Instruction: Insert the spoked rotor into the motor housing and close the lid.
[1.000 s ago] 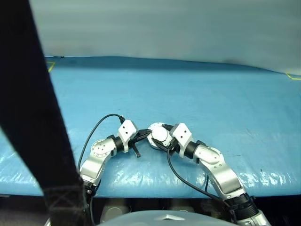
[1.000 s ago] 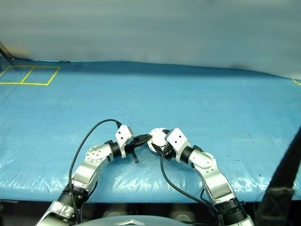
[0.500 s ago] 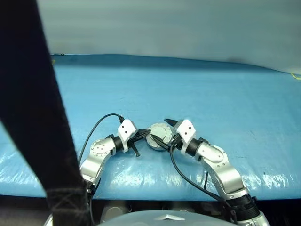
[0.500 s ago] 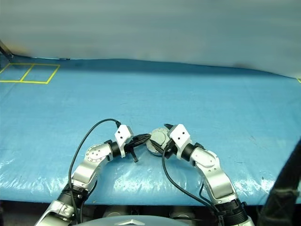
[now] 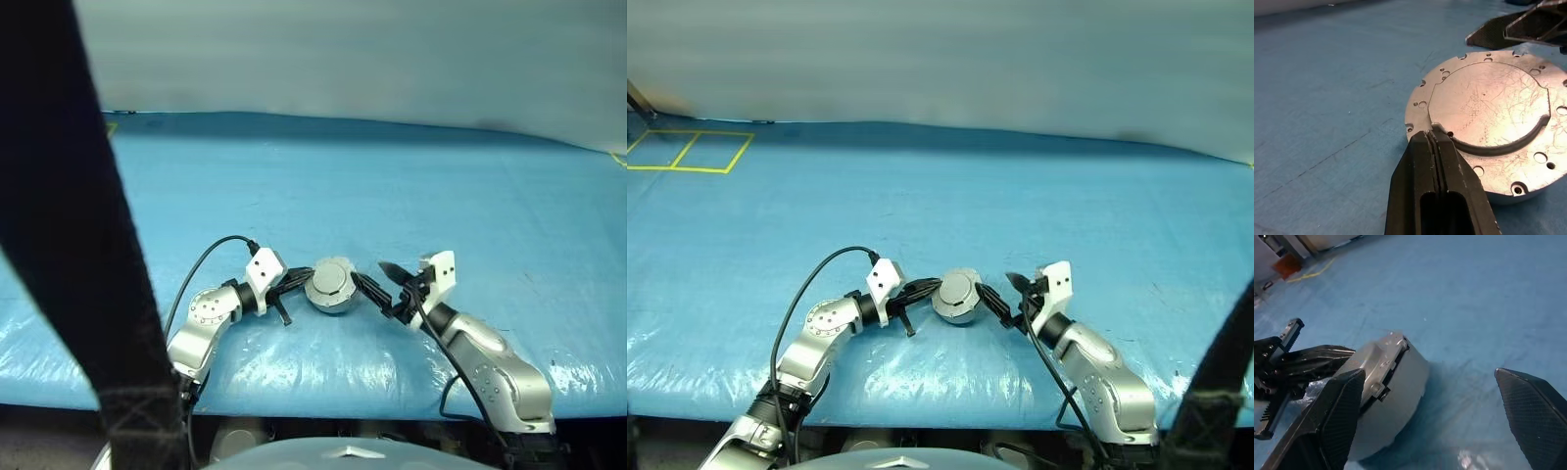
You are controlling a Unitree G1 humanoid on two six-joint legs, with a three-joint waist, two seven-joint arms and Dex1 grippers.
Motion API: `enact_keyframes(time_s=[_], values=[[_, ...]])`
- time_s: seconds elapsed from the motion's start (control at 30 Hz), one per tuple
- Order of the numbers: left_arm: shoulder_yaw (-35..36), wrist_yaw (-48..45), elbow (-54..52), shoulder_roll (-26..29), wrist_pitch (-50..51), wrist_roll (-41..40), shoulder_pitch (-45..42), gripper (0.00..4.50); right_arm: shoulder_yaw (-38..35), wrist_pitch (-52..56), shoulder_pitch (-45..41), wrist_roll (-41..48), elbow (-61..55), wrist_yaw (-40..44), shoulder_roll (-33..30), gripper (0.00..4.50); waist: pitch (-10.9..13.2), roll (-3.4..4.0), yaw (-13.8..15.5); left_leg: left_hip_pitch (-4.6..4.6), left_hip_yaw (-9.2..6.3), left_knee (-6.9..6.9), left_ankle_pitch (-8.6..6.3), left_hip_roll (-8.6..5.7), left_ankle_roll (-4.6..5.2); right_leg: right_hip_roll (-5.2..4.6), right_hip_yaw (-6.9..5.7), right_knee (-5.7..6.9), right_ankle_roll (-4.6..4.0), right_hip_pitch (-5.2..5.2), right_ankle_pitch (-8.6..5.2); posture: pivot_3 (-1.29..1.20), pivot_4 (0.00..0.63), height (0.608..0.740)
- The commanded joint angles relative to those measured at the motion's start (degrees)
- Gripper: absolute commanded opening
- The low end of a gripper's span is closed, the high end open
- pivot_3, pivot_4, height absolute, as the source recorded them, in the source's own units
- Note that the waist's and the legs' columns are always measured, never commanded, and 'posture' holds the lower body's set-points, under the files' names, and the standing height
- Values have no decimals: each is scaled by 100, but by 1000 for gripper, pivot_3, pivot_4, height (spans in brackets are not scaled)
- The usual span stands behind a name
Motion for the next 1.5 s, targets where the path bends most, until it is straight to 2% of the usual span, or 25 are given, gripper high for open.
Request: enact_keyframes(time_s=[0.03,0.43,0.73,0.83,0.97,1.13,1.27,1.5], values=[[-229,-50,98,61,138,212,174,0,-227,535,97,803,-98,73,83,4460,0,3,-5,0,-2,0,0,1,0,0,1,1,0,0,0,0,150,740],[-206,-1,5,80,138,267,234,0,-83,1045,-96,1480,-63,-120,438,4460,2,5,-1,-3,-3,0,-2,-2,3,2,-4,-2,1,-1,0,0,150,740],[-189,22,-49,82,161,266,280,0,367,518,-111,809,320,-196,678,4460,1,8,-16,0,-3,0,-1,-1,2,9,-3,2,3,-1,0,0,150,740],[-183,30,-15,75,181,276,229,0,394,288,-135,753,390,-76,757,3858,2,7,-13,0,-3,2,-1,-2,2,11,-4,1,5,1,0,0,150,740],[-165,24,-30,77,219,254,209,0,441,213,-168,686,375,27,728,2711,2,8,-11,0,-2,2,-1,-4,2,17,-3,1,7,2,1,0,150,740],[-157,19,-9,75,234,255,196,0,567,253,-134,652,230,76,724,2688,2,9,-11,1,-2,3,-1,-3,1,10,-2,2,7,2,2,0,150,740],[-230,9,-135,60,294,271,266,0,480,107,-27,946,27,302,865,2688,3,10,-5,-1,-3,3,-1,-3,1,9,-3,2,7,2,2,0,150,740],[-154,-57,-318,59,297,128,303,0,578,213,8,941,106,193,930,2688,8,17,-16,-3,-2,1,-2,-3,2,12,-2,1,7,-3,1,0,150,740]])
